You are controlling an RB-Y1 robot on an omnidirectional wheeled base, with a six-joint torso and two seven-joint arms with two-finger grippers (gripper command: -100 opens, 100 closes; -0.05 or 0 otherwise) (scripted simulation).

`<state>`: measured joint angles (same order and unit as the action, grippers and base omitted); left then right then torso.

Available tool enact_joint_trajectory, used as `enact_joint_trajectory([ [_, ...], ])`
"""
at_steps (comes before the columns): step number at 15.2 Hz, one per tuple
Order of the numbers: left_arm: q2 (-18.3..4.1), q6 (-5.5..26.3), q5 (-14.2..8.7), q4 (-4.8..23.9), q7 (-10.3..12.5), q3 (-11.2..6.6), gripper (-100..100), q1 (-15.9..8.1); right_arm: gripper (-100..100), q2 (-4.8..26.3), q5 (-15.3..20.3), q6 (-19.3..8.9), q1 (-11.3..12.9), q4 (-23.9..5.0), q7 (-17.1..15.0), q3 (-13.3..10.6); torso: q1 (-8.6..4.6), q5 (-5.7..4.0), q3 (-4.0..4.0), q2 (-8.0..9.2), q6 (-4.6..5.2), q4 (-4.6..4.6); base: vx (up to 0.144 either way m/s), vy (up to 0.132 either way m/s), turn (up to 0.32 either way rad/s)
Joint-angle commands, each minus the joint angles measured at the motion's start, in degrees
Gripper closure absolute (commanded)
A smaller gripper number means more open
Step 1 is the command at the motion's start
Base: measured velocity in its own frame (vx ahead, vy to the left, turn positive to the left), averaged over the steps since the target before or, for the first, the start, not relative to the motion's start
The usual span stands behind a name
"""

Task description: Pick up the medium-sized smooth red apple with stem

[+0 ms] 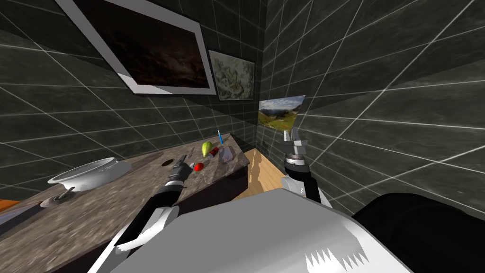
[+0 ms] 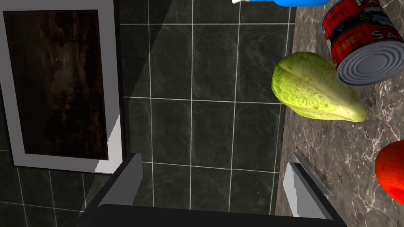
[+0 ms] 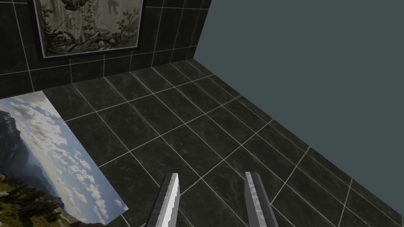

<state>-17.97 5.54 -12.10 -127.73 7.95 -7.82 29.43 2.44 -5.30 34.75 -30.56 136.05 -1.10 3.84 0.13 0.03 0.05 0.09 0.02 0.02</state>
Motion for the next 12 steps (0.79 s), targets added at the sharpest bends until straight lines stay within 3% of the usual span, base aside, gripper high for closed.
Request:
enact_joint_trajectory([
  [1,0.0,1.9,-0.1,0.3,0.0,-0.31,-100,-0.5,0,0.0,0.0,0.0,0.0,0.0,0.0,0.0,0.0,0.0,0.0,0.0,0.0,0.0,-0.021,0.014,-0.079],
  [2,-0.7,3.8,-1.0,0.7,0.4,-1.56,-100,-0.6,0,0.0,0.0,0.0,0.0,0.0,0.0,0.0,-0.02,0.0,-0.01,-0.02,-0.01,0.0,-0.03,0.015,-0.211],
  [4,-0.7,4.8,-1.0,0.7,0.4,-1.56,-100,-0.6,0,0.0,0.0,0.0,0.0,0.0,0.0,0.0,-0.01,0.0,0.0,0.01,0.01,0.0,-0.026,0.019,-0.158],
  [7,-2.0,9.3,-2.9,1.6,1.1,-4.14,-100,-0.7,0,0.0,0.0,0.0,0.0,0.0,0.0,0.0,-0.01,0.0,-0.01,-0.01,0.01,0.0,-0.028,0.018,-0.218],
  [12,-2.5,13.9,-3.8,2.1,1.5,-5.45,-100,-0.8,0,0.0,0.0,0.0,0.0,0.0,0.0,0.0,0.04,0.01,-0.01,-0.02,0.0,0.0,-0.026,0.024,-0.157],
])
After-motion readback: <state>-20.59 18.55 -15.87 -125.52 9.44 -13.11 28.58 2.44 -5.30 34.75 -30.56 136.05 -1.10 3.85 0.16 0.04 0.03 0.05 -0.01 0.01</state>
